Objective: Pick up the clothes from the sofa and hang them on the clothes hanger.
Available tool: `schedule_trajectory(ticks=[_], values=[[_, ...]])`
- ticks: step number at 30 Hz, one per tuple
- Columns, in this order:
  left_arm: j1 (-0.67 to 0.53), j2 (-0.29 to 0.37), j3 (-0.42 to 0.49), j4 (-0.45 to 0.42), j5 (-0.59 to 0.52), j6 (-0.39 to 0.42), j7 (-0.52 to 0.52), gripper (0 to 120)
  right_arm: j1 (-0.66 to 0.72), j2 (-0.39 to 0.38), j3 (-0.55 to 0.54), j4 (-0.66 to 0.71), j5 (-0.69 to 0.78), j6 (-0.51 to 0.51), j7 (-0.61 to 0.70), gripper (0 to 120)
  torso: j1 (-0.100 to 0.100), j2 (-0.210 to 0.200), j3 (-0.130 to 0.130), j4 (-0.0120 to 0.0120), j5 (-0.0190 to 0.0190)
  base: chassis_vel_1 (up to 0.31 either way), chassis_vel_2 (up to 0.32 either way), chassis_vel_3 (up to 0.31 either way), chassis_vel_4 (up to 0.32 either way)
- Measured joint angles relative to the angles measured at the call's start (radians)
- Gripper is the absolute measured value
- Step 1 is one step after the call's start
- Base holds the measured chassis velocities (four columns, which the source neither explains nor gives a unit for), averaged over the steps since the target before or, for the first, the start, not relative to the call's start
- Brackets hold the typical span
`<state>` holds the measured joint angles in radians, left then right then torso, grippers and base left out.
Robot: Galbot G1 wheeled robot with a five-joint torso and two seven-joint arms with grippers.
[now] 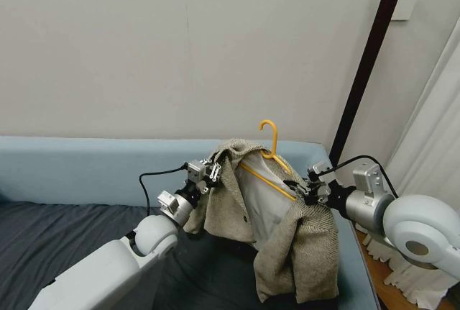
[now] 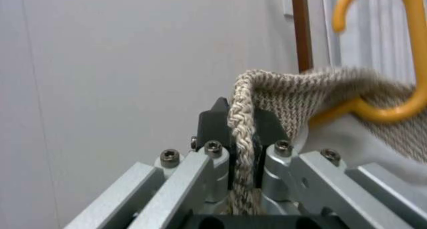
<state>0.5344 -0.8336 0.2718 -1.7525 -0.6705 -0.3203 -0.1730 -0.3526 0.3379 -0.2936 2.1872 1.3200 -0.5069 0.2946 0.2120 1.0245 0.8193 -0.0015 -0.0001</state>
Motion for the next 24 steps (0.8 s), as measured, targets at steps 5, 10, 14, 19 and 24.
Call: schedule_trajectory(ticks=[5,10,14,19,24], values=[[-0.032,0.016,-0.019,-0.013,-0.024,0.022,-0.024,3,0.006,0.006,-0.003,0.007,0.006,-0.004,0.0,10,0.0,0.0,0.0,-0.0001,0.0,0.0,0.0,0.0,0.0],[-0.046,0.028,-0.013,-0.025,-0.019,0.033,-0.025,3,0.02,0.018,-0.009,0.013,0.026,-0.011,0.012,9,0.0,0.0,0.0,-0.0002,0.0001,0.0,0.0,0.0,0.0],[0.004,0.049,0.014,-0.058,0.057,0.016,0.022,3,0.03,0.019,0.003,0.013,0.065,-0.02,0.026,9,0.0,0.0,0.0,-0.0001,0.0001,0.0,0.0,0.0,0.0],[0.066,0.05,0.061,-0.103,0.092,0.007,0.031,3,0.05,0.022,0.019,0.008,0.102,-0.029,0.051,9,0.0,0.0,0.0,0.0001,-0.0001,0.0,0.0,0.0,0.0],[0.075,0.04,0.113,-0.109,0.114,0.012,0.016,3,0.052,0.023,0.036,0.011,0.139,-0.037,0.091,9,0.0,0.0,0.0,-0.0003,0.0002,0.0,0.0,0.0,0.0]])
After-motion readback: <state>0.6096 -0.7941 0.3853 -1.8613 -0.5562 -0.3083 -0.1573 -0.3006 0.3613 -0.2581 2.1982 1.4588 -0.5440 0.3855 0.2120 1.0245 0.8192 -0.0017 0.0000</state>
